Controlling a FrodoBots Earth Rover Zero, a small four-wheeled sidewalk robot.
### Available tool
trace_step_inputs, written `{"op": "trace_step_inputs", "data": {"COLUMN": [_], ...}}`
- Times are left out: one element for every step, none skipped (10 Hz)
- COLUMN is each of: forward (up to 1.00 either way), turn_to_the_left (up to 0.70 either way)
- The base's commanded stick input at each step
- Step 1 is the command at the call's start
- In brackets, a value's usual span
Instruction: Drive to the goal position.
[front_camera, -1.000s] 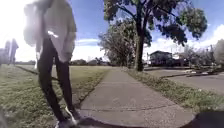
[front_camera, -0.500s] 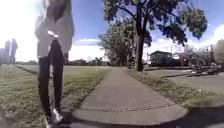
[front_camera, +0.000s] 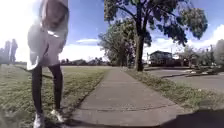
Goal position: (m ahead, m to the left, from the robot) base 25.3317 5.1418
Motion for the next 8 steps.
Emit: {"op": "trace_step_inputs", "data": {"forward": [0.42, 0.65, 0.88, 1.0, 1.0, 0.95, 0.13, 0.09], "turn_to_the_left": [0.0, 0.0, 0.0, 0.0, 0.0, 0.0, 0.0, 0.0]}}
